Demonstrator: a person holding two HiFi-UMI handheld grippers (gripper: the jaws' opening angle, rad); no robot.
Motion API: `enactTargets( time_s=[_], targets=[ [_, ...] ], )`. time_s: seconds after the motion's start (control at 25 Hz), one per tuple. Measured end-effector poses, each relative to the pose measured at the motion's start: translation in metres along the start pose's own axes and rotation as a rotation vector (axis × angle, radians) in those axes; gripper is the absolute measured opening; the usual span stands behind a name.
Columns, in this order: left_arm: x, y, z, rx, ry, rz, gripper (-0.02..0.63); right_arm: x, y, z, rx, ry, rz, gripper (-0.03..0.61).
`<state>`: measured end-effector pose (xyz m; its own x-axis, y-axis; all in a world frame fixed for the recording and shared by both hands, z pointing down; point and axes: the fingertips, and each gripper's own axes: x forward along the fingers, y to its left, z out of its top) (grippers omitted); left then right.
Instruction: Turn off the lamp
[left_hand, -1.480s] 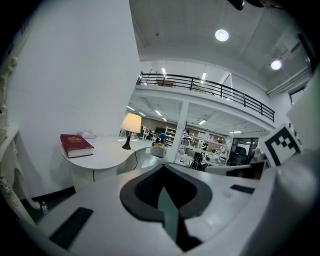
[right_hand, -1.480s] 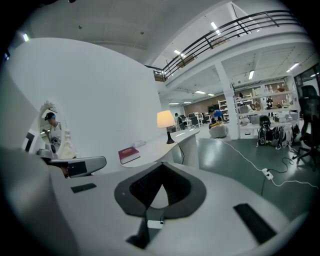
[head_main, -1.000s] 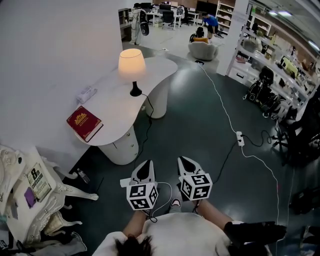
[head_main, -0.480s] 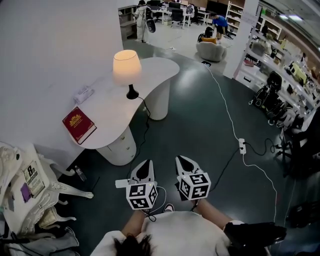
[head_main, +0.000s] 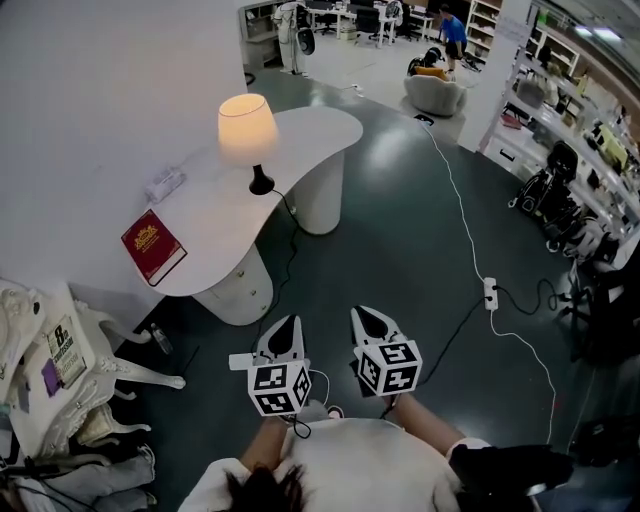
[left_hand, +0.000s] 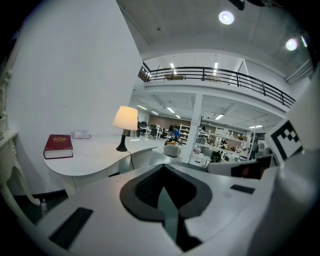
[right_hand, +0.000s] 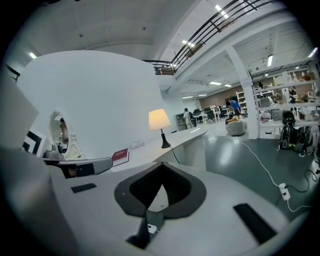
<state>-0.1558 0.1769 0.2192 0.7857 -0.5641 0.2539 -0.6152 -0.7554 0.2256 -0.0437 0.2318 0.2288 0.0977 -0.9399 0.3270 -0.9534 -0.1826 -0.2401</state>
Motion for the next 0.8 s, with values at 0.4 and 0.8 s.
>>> enactTargets(
  time_s=[0.4,0.8],
  targets=[
    [0.027,-0.001,0.0,0.0,0.009,-0.001,0.009,0.014,-0.025,0.003,0.017,0.001,-0.016,-0.002],
    [0.087,0.0,-0.002,-0.018,0.012,-0.015,0.009,0.051,-0.065,0.017,-0.001,0.009,-0.032,-0.002]
  ],
)
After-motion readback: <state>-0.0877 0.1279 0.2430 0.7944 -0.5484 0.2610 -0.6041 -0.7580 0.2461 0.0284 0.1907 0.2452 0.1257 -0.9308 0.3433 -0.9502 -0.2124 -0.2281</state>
